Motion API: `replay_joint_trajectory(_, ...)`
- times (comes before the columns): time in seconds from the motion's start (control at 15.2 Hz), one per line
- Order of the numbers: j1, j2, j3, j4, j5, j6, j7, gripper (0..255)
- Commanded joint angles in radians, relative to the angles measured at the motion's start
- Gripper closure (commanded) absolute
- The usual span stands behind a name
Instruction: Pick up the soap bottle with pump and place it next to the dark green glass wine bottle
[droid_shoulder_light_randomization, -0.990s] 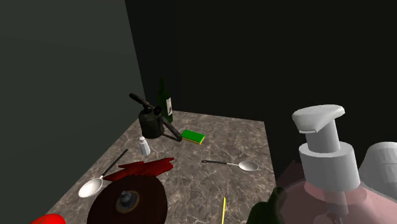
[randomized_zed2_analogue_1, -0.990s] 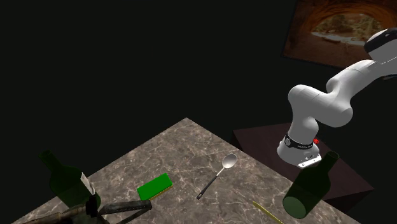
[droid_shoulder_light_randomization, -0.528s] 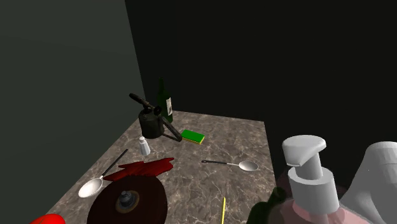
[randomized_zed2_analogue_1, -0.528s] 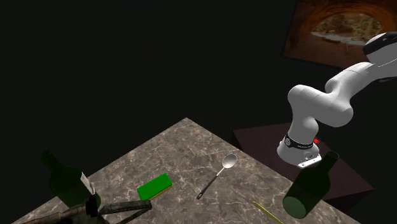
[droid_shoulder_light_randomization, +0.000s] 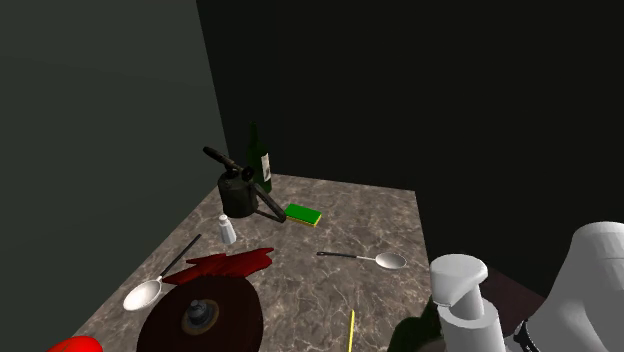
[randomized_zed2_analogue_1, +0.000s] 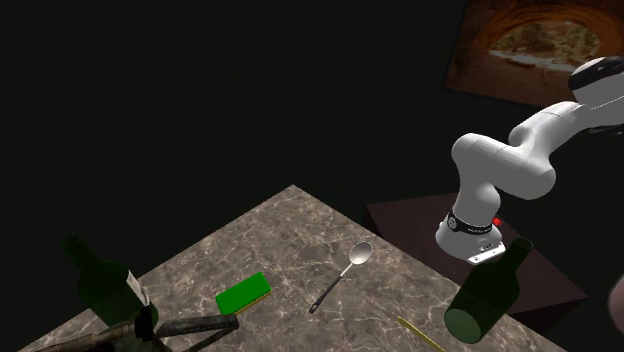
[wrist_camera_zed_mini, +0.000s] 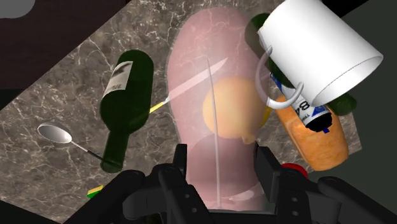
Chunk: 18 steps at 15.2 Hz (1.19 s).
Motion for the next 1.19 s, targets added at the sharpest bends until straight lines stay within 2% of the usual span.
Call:
replay_joint_trajectory(0.0,0.006,-0.011,0.013,-0.028,0.012,0.019,0.0,255)
replay_joint_trajectory(1.12,0.078,-0.095,0.146,-0.243,0.135,0.16,0.012,255)
